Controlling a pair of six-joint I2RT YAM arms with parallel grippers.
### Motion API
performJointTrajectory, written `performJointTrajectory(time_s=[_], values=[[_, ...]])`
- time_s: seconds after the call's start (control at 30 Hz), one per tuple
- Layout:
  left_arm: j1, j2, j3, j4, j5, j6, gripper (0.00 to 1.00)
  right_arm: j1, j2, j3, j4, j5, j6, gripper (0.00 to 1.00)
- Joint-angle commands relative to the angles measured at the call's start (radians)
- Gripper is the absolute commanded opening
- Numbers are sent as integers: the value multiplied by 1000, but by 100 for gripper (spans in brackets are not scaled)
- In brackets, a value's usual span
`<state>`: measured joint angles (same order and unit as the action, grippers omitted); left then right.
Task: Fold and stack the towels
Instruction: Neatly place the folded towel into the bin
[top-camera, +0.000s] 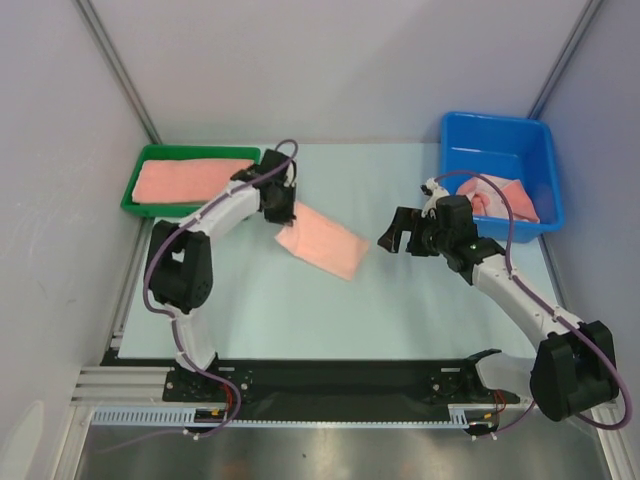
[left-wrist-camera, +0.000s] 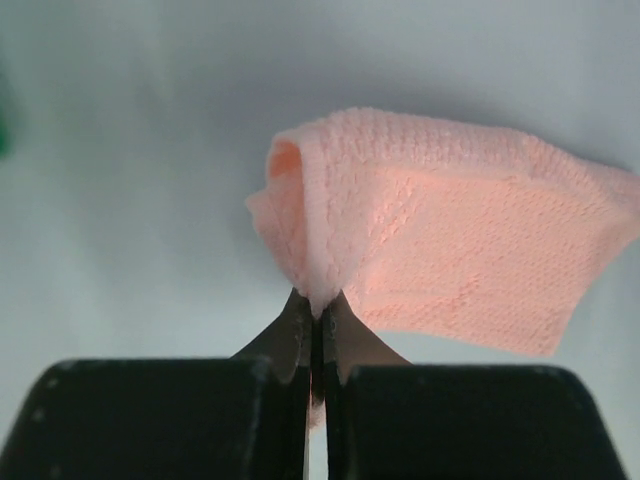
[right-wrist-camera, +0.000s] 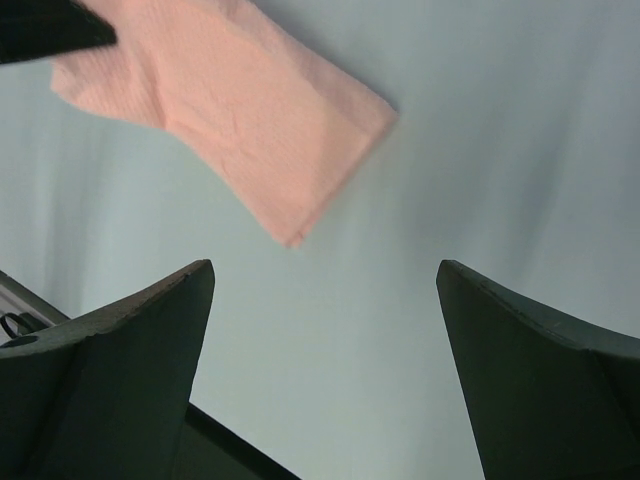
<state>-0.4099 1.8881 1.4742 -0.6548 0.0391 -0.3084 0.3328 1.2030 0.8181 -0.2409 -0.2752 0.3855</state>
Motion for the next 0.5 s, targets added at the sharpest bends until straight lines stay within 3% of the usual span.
performJointTrajectory(time_s=[0.0, 0.13, 0.47], values=[[101, 35, 168, -170, -108, 136, 0, -15, 36, 61, 12, -13, -23, 100], [203, 112, 331, -238, -218, 231, 0, -28, 82, 69, 44, -36, -17, 100], [468, 285, 702, -221, -238, 305, 0, -61, 144, 93, 55, -45, -31, 100]])
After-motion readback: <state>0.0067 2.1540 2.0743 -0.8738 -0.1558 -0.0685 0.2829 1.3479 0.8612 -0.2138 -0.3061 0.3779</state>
